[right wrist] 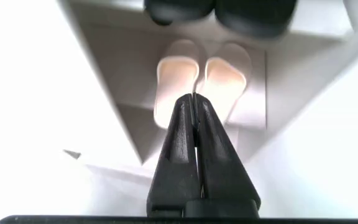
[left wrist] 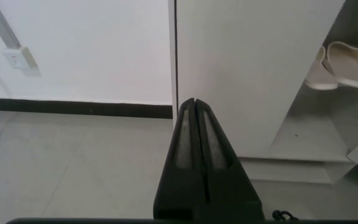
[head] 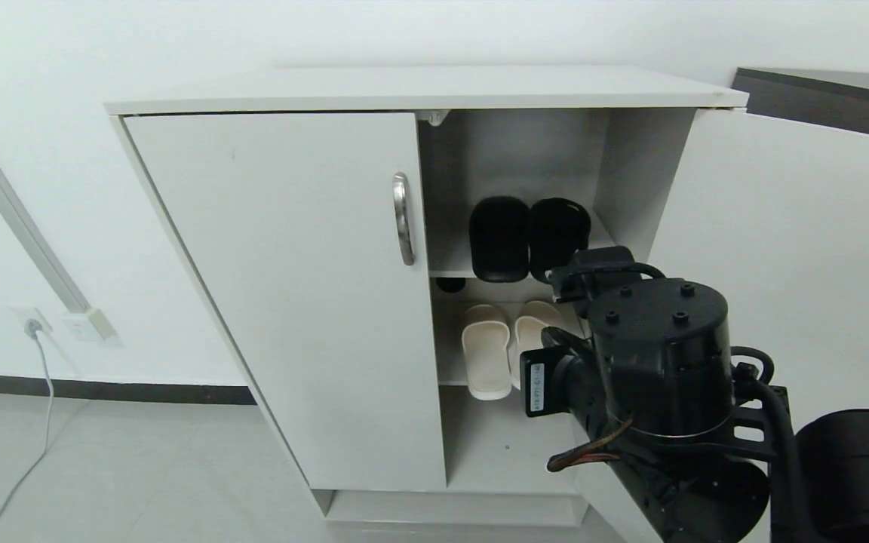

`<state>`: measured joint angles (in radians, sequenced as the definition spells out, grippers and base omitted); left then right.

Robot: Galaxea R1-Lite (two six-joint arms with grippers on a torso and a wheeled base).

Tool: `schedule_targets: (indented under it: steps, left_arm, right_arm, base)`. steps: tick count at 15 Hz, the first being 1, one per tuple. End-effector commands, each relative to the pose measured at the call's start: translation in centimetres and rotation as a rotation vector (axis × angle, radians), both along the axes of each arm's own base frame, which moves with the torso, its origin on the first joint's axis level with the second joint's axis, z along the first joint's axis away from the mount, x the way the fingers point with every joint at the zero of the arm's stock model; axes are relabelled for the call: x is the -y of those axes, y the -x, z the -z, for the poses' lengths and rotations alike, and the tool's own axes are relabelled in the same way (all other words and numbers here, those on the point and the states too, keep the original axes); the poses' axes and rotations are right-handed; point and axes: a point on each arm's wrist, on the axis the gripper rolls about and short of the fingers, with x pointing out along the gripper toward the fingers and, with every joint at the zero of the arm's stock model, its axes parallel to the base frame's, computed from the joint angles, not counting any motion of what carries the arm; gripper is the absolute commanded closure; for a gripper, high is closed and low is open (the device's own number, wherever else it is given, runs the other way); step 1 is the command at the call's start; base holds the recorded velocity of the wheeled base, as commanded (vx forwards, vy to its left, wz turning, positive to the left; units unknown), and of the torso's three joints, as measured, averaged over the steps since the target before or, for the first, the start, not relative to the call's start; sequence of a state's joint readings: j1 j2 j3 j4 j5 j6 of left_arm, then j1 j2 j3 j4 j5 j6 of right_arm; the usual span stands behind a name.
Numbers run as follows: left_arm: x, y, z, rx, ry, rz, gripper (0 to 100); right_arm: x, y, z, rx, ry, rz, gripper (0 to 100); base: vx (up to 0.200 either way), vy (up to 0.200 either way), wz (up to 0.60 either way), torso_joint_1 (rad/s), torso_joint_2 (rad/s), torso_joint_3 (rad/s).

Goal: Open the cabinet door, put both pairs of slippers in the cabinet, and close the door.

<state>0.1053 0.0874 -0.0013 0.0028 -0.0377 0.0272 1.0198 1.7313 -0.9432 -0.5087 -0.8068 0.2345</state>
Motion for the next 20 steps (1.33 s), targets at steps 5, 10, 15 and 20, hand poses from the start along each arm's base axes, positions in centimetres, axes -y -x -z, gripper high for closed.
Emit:
schedule_targets:
  steps: [5, 10, 15, 20]
  left_arm:
    - [0.0, 0.0, 0.0, -0.002, 0.000, -0.001, 100]
    - [0.0, 0.0, 0.0, -0.002, 0.000, -0.001, 100]
    - [0.0, 0.0, 0.0, -0.002, 0.000, -0.001, 100]
    - [0.0, 0.0, 0.0, -0.002, -0.002, -0.001, 100]
  right_arm:
    - [0.1, 0.1, 0.8, -0.016, 0.023, -0.010, 100]
    - [0.3, 0.1, 1.1, -0.027, 0.035, -0.026, 100]
    - [1.1, -0.8, 2.0, -0.047, 0.056, 0.012, 100]
    - [1.0, -0.9, 2.3, -0.042, 0.053, 0.013, 100]
  base:
    - [-0.200, 0.000, 0.00, 0.000, 0.00, 0.002]
    - [-0.120, 0.000, 0.00, 0.002, 0.00, 0.002]
    - [0.000, 0.000, 0.00, 0.000, 0.00, 0.000]
    - [0.000, 0.000, 0.00, 0.000, 0.00, 0.000]
